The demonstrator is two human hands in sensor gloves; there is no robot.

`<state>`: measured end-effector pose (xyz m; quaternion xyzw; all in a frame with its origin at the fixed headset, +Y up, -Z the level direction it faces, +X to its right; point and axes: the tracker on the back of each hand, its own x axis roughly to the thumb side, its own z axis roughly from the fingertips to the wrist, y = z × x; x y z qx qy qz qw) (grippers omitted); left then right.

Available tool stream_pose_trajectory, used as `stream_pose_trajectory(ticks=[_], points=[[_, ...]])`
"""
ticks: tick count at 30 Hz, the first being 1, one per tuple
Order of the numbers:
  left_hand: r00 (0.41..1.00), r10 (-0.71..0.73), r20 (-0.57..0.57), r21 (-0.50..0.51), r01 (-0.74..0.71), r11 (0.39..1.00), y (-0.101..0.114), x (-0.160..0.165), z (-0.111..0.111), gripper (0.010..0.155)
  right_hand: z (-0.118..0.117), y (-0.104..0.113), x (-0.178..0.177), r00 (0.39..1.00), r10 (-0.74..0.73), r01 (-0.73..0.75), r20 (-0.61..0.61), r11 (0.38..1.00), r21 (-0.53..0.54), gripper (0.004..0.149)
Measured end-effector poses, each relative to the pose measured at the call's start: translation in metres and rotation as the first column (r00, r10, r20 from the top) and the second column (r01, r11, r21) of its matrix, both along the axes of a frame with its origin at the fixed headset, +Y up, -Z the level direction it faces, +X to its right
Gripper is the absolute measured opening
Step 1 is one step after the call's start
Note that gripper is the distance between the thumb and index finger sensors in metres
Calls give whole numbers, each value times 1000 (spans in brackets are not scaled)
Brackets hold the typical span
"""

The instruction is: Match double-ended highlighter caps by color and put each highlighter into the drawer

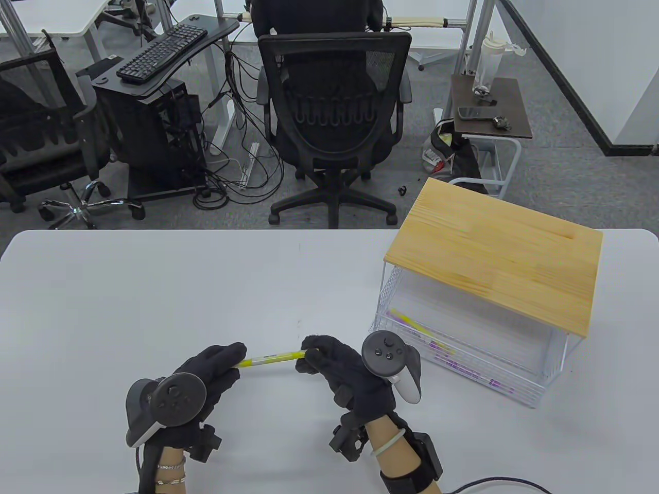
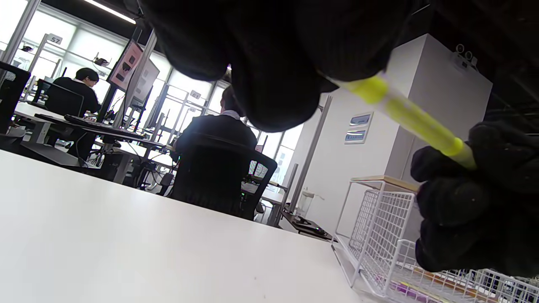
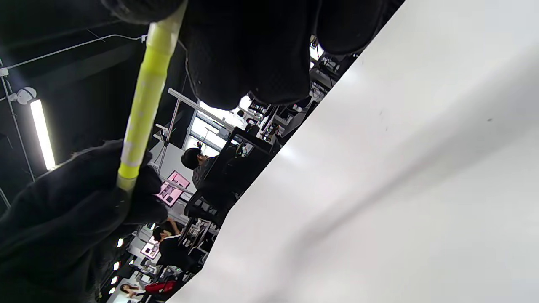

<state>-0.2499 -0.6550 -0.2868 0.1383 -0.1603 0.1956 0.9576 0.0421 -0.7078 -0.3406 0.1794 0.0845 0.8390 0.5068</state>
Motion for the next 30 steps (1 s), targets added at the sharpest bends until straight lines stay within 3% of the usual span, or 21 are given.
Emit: stream_pose_trajectory(ticks=[8, 30], points=[[1000, -11, -8, 64, 11, 998, 10, 5, 10, 47, 2, 2, 2, 1000, -14, 14, -14, 1000, 5, 46], [999, -34, -27, 30, 34, 999, 2, 3, 3, 46, -2, -8, -4, 999, 10, -12, -32, 999, -43, 46]])
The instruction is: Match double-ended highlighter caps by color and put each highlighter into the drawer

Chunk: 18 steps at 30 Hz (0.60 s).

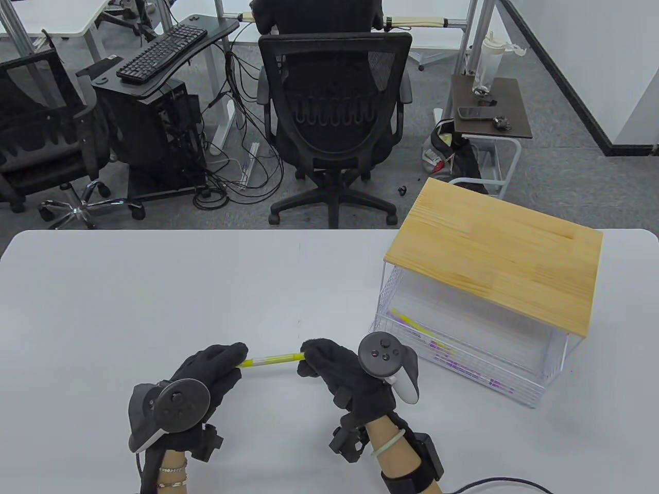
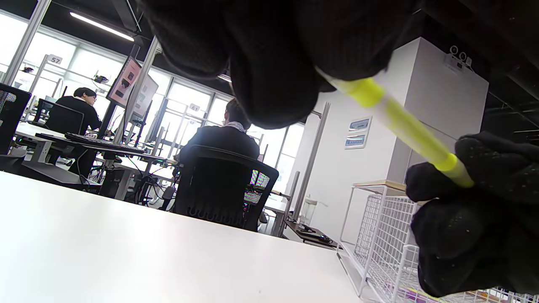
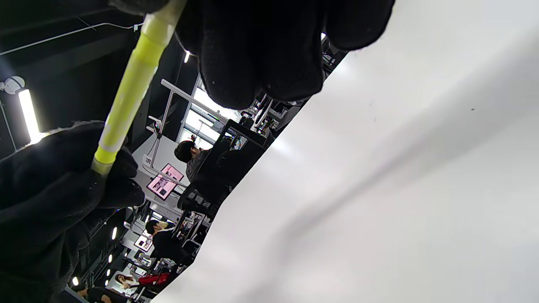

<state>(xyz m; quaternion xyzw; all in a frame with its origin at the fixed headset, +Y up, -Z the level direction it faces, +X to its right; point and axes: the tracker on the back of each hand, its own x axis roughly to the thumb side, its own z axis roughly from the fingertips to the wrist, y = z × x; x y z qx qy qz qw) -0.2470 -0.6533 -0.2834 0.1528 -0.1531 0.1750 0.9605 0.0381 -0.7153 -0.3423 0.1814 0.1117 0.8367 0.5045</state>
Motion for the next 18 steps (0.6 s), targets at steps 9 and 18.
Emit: stream_pose_trajectory(ticks=[9, 18], points=[[1000, -19, 6, 0, 19, 1000, -1, 3, 0, 46, 0, 1, 2, 1000, 14, -14, 14, 1000, 15, 45], [999, -49, 17, 8, 48, 999, -6, 14, -3, 46, 1, 8, 9, 998, 21, -23, 54, 999, 45, 46]])
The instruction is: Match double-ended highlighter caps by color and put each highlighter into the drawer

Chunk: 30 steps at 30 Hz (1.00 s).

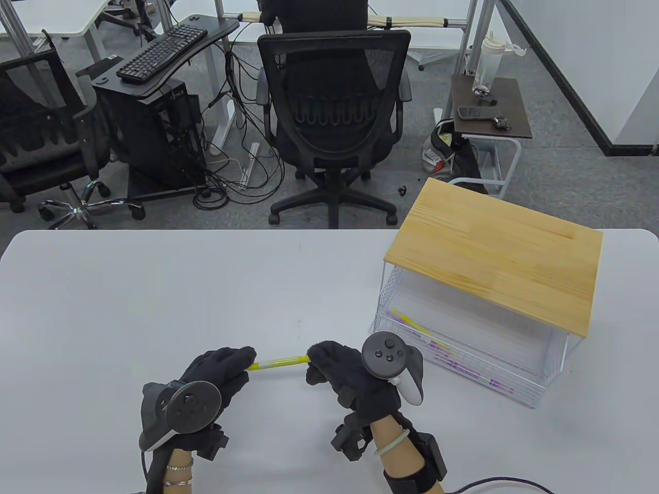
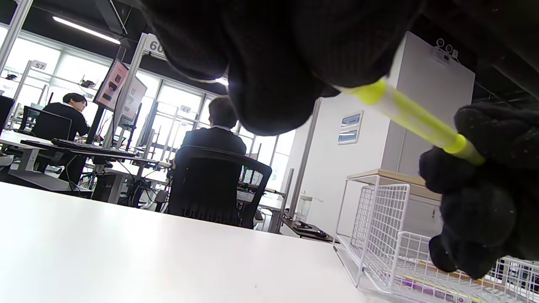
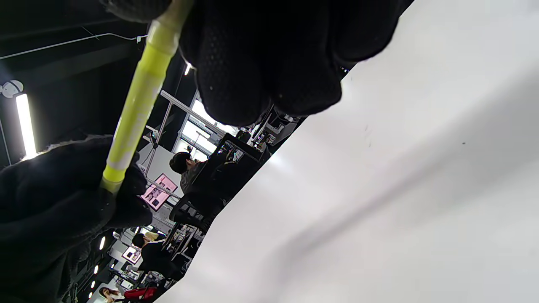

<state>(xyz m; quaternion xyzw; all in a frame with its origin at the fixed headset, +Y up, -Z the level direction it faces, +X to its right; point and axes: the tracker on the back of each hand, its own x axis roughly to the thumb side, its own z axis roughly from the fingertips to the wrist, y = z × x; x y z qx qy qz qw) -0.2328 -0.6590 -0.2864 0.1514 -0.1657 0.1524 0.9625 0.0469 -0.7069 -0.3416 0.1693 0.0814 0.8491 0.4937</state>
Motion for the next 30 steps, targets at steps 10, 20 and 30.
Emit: stream_pose_trajectory(ticks=[10, 20, 30], points=[[991, -103, -88, -109, 93, 990, -21, -5, -15, 61, 1, 11, 10, 998, -60, 61, -14, 998, 32, 46], [966, -214, -142, -233, 177, 956, -54, -11, -36, 61, 22, 50, 40, 988, -39, 6, 150, 977, 212, 43], [941, -307, -139, -324, 250, 913, -70, -10, -45, 70, 39, 84, 140, 698, 297, -520, 652, 836, 176, 42]])
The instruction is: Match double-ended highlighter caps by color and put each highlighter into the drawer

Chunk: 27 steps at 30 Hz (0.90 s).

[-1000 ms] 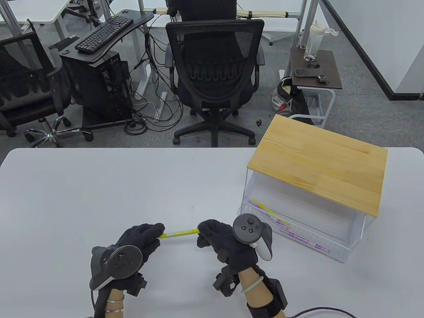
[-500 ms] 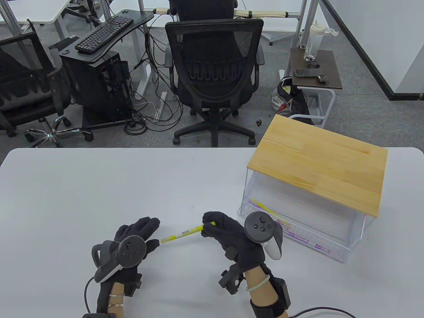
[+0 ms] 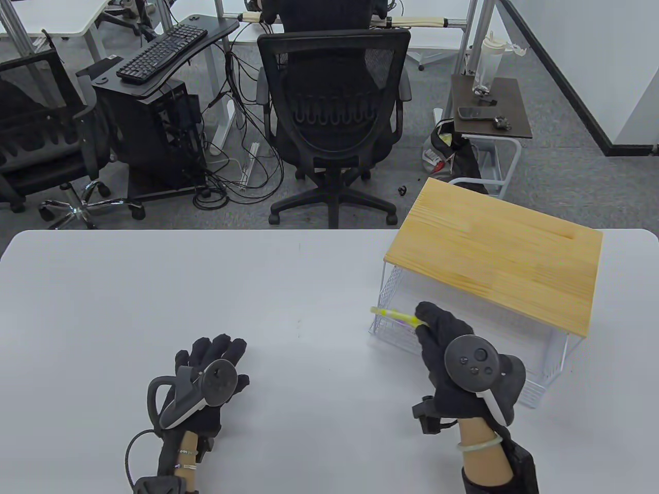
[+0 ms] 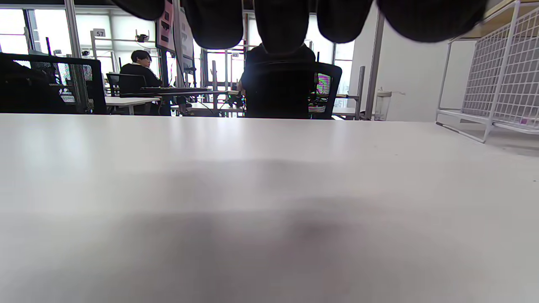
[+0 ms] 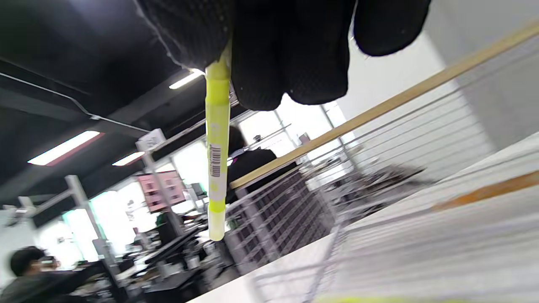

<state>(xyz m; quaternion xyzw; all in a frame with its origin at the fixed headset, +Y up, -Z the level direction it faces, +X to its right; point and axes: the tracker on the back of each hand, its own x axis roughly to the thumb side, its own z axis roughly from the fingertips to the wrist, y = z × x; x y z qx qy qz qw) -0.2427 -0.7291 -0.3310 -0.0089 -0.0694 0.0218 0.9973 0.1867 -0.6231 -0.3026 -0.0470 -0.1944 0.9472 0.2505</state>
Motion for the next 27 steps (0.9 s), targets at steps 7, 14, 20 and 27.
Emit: stream_pose_trajectory(ticks=[7, 14, 20, 27], points=[[998, -65, 16, -47, 66, 997, -9, 11, -3, 69, -26, -39, 37, 986, 60, -44, 159, 994, -99, 48], [999, -36, 24, -68, 38, 997, -12, 9, -5, 69, -27, -57, 45, 936, 281, -222, 212, 939, -264, 58], [996, -90, 27, -92, 92, 992, -17, 12, -5, 69, -27, -74, 32, 924, 364, -312, 120, 896, -314, 53], [994, -99, 45, -90, 103, 991, -18, 18, -5, 69, -49, -105, 26, 838, 538, -429, 92, 753, -499, 53]])
